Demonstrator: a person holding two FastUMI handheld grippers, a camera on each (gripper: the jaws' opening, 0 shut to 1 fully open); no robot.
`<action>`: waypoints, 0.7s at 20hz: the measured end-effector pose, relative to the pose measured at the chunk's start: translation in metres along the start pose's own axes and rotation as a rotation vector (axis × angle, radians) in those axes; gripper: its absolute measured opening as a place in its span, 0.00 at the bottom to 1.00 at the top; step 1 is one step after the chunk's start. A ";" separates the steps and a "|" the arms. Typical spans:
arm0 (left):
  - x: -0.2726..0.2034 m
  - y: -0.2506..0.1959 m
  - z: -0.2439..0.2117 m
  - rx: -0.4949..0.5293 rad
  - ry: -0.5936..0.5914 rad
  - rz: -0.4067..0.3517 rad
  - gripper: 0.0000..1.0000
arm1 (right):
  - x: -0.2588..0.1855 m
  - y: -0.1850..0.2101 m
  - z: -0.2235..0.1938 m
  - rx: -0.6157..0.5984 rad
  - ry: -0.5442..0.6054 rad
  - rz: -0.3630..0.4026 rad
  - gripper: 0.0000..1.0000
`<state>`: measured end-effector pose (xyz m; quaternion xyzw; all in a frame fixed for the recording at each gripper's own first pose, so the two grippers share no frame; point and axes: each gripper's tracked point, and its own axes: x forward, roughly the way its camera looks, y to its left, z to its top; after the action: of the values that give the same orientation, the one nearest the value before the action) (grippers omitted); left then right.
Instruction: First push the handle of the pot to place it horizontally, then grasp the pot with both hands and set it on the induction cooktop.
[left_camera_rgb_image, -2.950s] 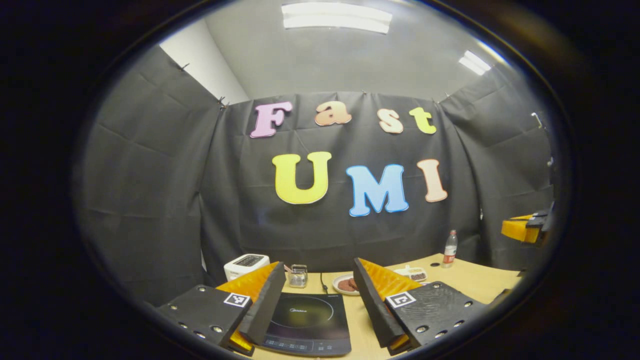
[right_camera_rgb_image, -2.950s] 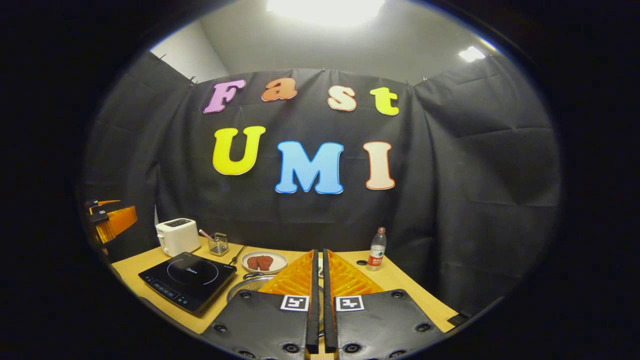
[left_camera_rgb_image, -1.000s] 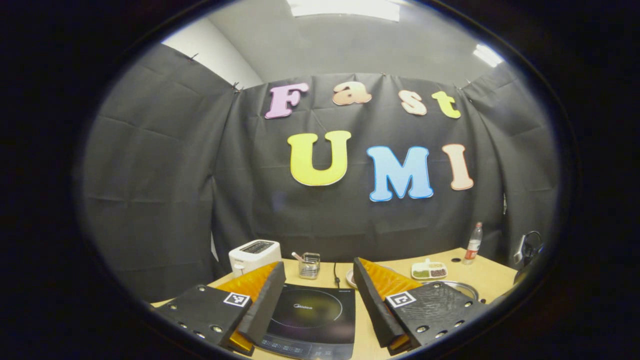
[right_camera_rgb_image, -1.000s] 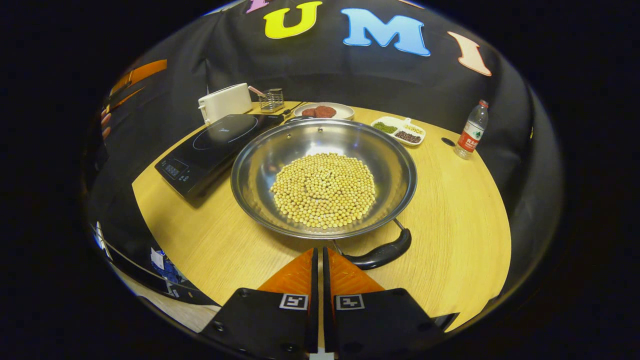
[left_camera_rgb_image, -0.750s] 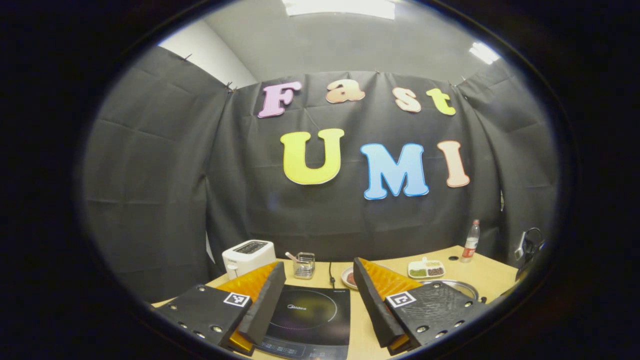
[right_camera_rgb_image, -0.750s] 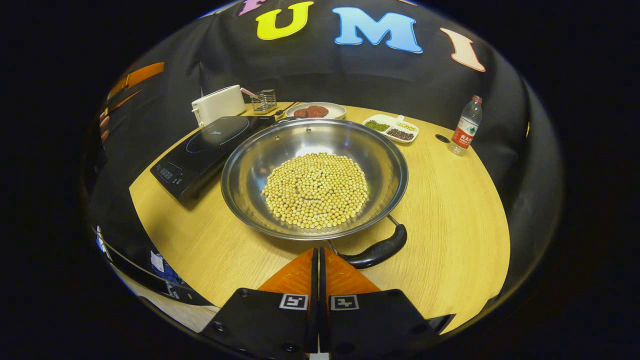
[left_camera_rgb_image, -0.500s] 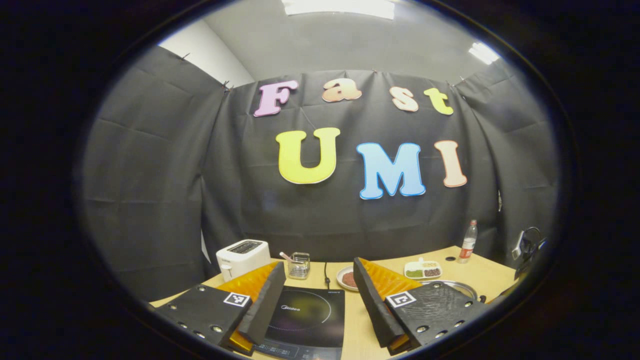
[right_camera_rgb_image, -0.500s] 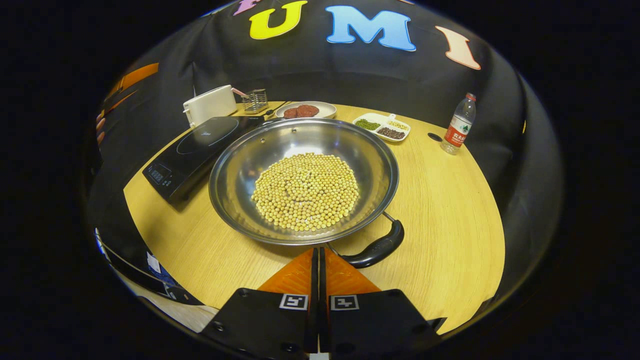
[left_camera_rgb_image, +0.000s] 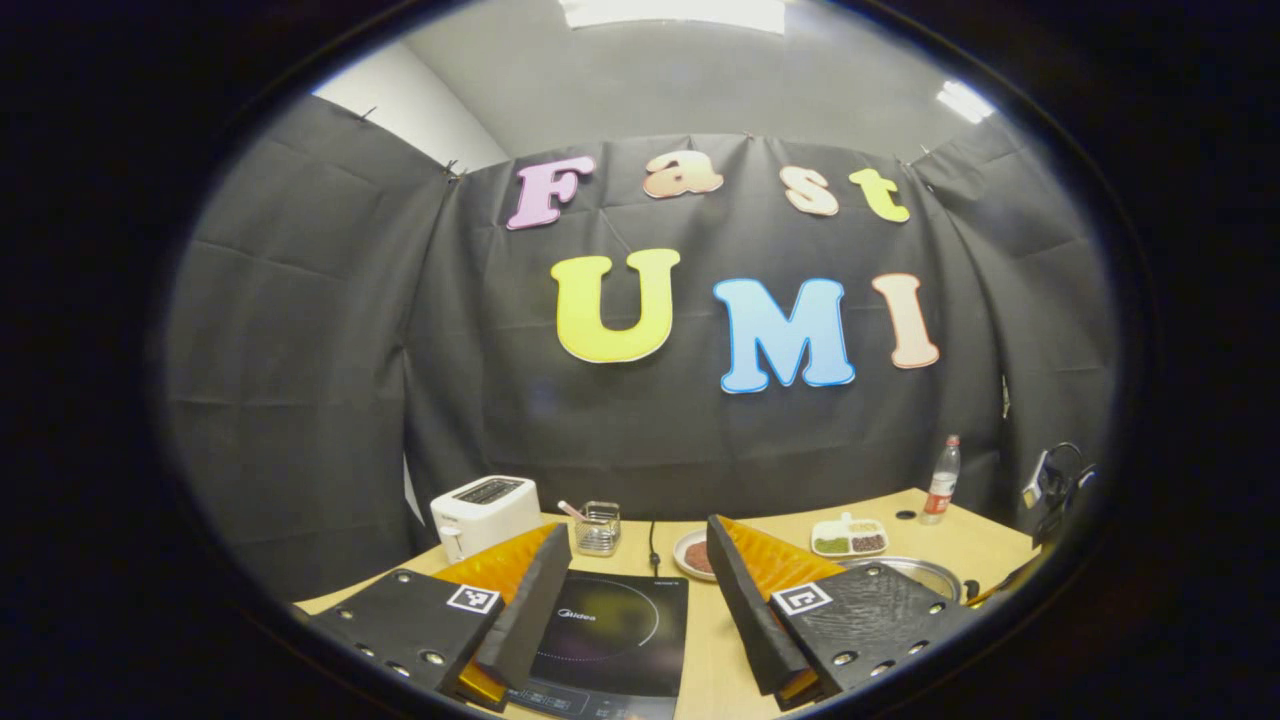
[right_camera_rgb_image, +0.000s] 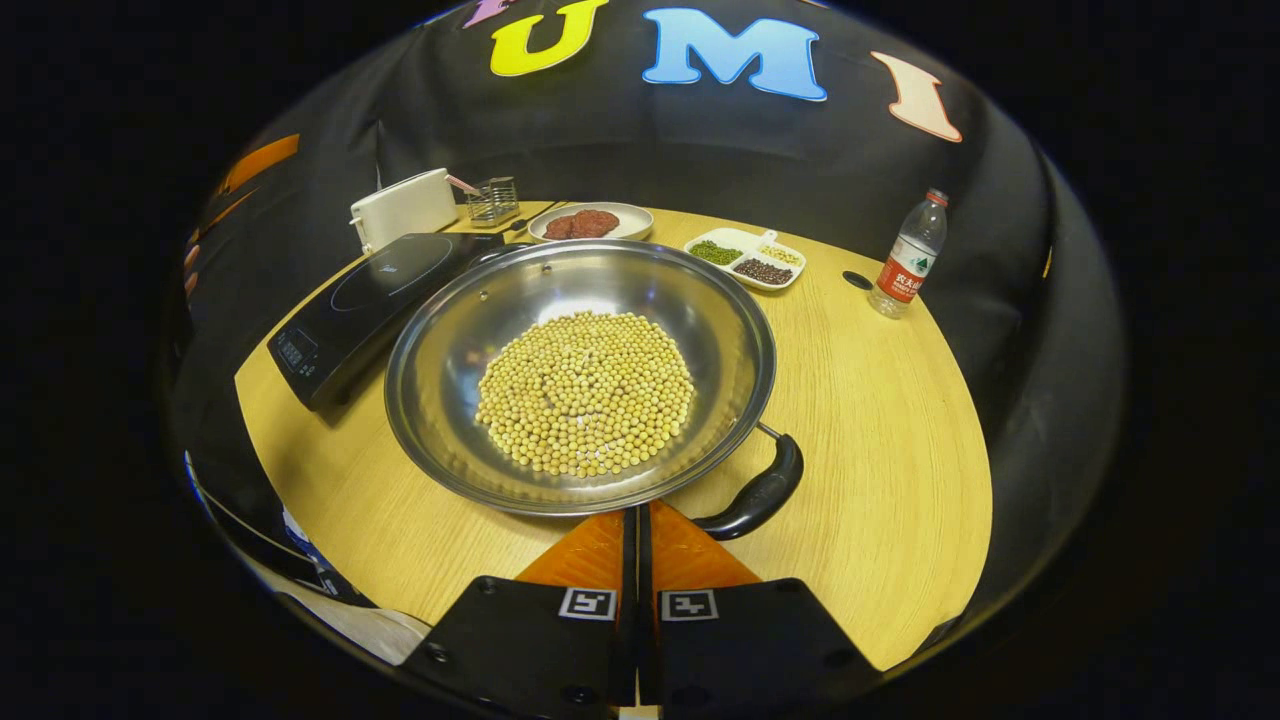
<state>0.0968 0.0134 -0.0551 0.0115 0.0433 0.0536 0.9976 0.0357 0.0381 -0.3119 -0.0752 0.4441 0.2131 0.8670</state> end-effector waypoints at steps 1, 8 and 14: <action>0.001 -0.001 -0.003 0.001 0.002 0.003 0.83 | 0.002 -0.005 0.001 0.004 0.004 -0.003 0.03; 0.004 -0.013 -0.006 0.023 0.013 0.027 0.81 | 0.014 -0.036 0.006 0.005 0.018 -0.016 0.02; 0.006 -0.026 -0.010 0.031 0.026 0.048 0.81 | 0.027 -0.053 0.015 -0.011 0.021 -0.013 0.02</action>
<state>0.1045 -0.0118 -0.0662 0.0272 0.0566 0.0772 0.9950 0.0835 0.0040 -0.3281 -0.0851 0.4513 0.2092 0.8633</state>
